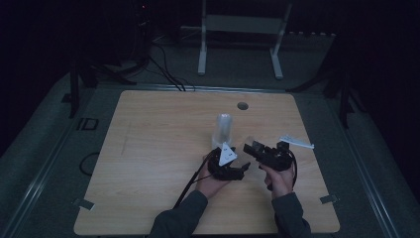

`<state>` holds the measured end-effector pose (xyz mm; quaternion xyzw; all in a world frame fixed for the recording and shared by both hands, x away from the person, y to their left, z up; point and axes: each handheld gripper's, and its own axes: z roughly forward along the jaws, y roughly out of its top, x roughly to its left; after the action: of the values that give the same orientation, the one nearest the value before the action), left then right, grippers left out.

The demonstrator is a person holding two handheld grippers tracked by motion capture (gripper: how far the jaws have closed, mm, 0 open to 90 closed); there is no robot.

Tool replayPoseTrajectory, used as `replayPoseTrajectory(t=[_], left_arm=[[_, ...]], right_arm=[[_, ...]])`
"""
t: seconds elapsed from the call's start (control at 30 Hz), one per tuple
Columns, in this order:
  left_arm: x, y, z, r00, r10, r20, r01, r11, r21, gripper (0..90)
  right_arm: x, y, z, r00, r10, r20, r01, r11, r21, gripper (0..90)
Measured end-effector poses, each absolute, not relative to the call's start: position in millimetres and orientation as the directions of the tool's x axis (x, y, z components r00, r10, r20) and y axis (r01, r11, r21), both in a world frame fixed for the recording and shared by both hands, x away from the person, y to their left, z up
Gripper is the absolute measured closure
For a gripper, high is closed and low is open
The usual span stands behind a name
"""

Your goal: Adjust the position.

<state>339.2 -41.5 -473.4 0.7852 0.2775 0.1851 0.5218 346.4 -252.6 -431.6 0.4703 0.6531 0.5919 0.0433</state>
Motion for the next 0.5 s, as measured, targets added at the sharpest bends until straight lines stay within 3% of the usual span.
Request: replayPoseTrajectory(t=[0.5], left_arm=[[337.2,-41.2,-471.3,0.786,0.618,0.023,0.224,-0.319,0.921,25.0]], right_arm=[[345.9,-254.1,-430.5,-0.559,0.677,0.480,0.571,-0.105,0.814,30.1]])
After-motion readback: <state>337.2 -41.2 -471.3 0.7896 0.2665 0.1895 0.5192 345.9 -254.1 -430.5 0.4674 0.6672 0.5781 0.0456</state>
